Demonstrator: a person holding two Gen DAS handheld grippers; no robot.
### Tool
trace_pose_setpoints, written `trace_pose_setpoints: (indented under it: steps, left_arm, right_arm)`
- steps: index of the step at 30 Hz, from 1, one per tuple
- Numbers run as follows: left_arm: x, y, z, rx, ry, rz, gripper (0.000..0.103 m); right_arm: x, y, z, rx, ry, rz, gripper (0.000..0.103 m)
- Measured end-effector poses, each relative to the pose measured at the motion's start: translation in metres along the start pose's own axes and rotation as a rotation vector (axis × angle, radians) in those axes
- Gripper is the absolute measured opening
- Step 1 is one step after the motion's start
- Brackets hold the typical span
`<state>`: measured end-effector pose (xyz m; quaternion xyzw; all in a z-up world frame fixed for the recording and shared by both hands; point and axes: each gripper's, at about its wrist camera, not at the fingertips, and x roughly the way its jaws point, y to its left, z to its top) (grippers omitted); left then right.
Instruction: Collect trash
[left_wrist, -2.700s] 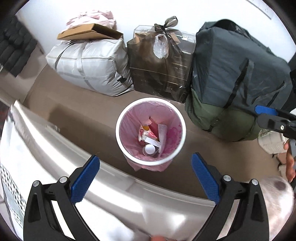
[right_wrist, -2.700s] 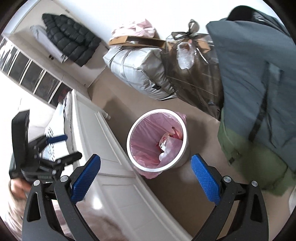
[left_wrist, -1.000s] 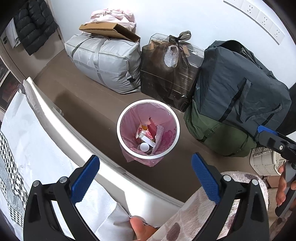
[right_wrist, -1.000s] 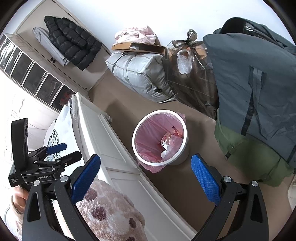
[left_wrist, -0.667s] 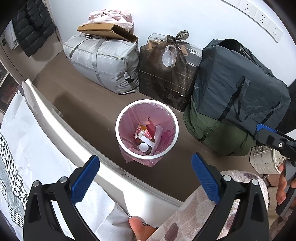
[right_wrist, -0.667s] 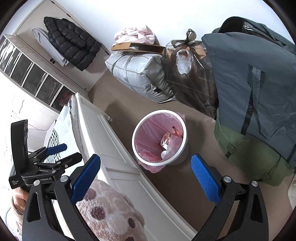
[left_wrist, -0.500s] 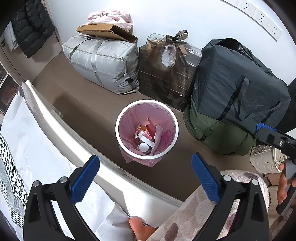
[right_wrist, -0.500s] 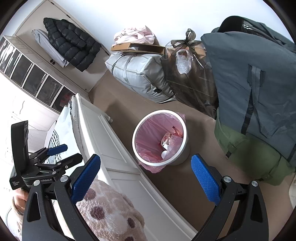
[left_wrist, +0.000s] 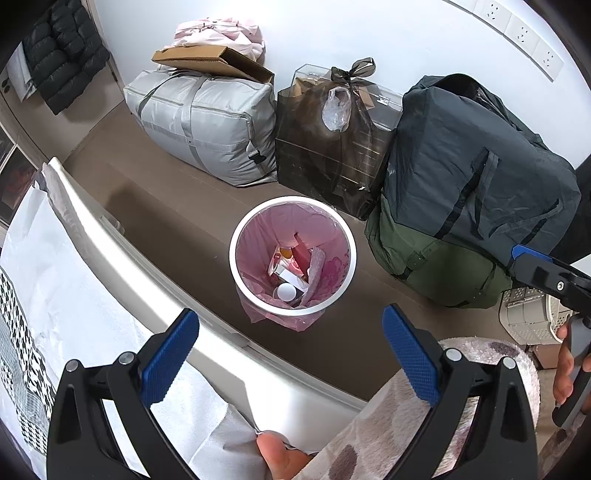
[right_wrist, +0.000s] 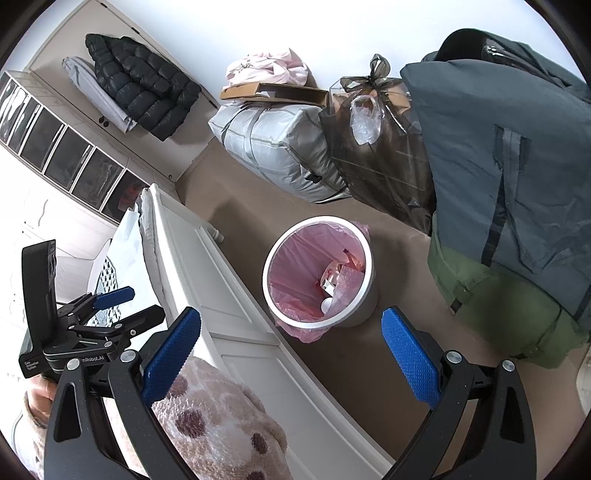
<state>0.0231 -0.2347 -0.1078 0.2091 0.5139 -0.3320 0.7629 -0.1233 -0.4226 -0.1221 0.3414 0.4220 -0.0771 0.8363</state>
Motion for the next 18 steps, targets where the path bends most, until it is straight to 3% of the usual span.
trace_pose_setpoints:
  steps: [8,12,18]
  left_arm:
    - [-0.0029,-0.0074,-0.0006,0.020,-0.023,-0.009,0.098]
    - [-0.0052,-0.0056,0.0016,-0.005,-0.025,-0.055,0.098]
    - [-0.0049,-0.0019,0.0011,-0.019,-0.016,-0.031,0.098]
  right_arm:
    - [0.0001,0.0004,0.0002,0.002,-0.001,-0.001,0.096]
    - [0.0022,-0.0002,-0.0035,0.002,0.002,-0.004,0.096]
    - [0.0031,-0.0007,-0.0066,0.004,0.004,-0.005,0.096]
